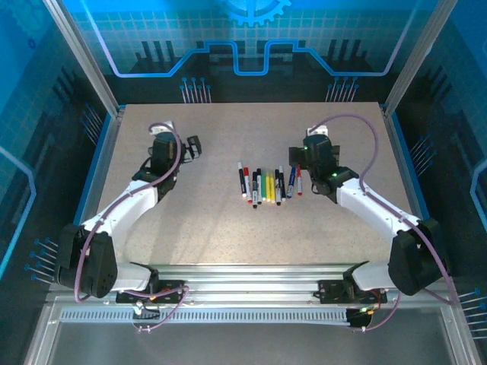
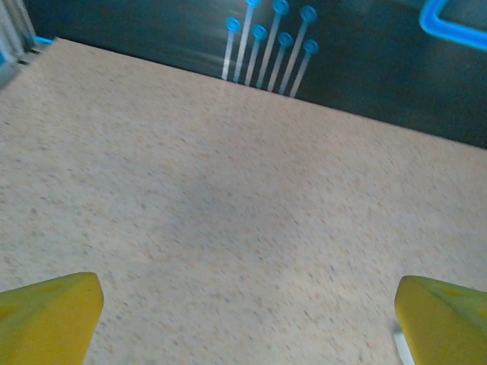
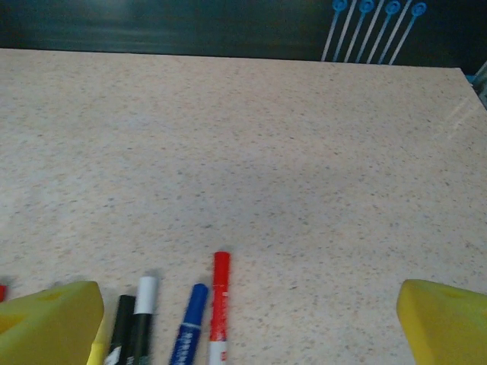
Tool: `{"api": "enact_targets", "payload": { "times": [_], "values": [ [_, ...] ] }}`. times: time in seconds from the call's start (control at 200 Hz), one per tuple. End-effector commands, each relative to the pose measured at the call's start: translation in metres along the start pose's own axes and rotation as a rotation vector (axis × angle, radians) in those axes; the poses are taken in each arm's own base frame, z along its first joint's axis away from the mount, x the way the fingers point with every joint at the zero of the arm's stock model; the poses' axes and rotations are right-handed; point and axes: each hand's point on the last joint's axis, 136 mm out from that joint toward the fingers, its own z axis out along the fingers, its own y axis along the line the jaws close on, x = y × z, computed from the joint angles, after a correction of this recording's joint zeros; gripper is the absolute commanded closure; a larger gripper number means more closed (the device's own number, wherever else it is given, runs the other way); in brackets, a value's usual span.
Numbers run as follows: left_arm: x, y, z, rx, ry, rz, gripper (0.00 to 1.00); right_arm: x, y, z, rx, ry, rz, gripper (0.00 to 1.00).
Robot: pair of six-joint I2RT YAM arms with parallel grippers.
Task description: Open the pen caps
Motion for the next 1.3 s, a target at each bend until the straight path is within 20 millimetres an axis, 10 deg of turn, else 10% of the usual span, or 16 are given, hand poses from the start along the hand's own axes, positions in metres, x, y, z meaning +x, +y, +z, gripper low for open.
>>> {"api": "enact_targets", "payload": {
  "times": [0.0,0.24,0.53,1.296],
  "values": [
    [-0.007,-0.003,-0.003,-0.028,0.009,-0.108,0.0,-0.007,0.013,-0.012,-0.034,-0.001,0.046,0.0],
    [0.018,-0.064,0.026,0.208,0.389,-0.264,0.0,-0.002,0.067,-0.015,-0.175,0.152,0.03,0.01],
    [0.066,-0.117,0.058,0.167,0.614,-0.1,0.08,0.033,0.089,-0.002,-0.187,0.366,0.087,0.36],
    [0.145,-0.135,0.094,-0.096,0.681,0.103,0.41,0.076,0.1,0.001,-0.242,0.499,0.095,0.47]
  ]
}}
